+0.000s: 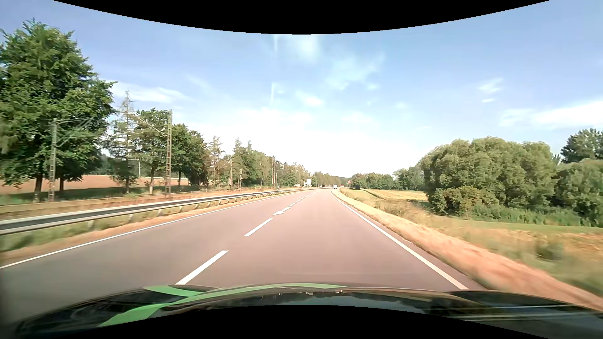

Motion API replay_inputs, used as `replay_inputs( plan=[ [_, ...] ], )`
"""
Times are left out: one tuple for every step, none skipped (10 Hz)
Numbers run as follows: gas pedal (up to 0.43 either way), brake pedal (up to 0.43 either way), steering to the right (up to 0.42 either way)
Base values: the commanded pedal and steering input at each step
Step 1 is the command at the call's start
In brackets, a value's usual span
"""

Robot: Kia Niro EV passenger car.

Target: Follow the waypoints while adhering to traffic rules and regulations

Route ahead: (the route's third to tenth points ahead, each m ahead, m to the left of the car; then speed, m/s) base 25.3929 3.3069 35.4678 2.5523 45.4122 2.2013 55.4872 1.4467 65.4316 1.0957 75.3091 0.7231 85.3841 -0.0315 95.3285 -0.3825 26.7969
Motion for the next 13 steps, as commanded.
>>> replay_inputs(
  plan=[
    [0.26,0.0,0.001],
    [0.24,0.0,0.001],
    [0.24,0.0,0.001],
    [0.24,0.0,0.001],
    [0.24,0.0,0.001],
    [0.248,0.0,0.001],
    [0.268,0.0,0.002],
    [0.287,0.0,0.001],
    [0.299,0.0,0.001],
    [0.311,0.0,0.001],
    [0.319,0.0,0.001],
    [0.319,0.0,0.001],
    [0.319,0.0,0.001]
  ],
)
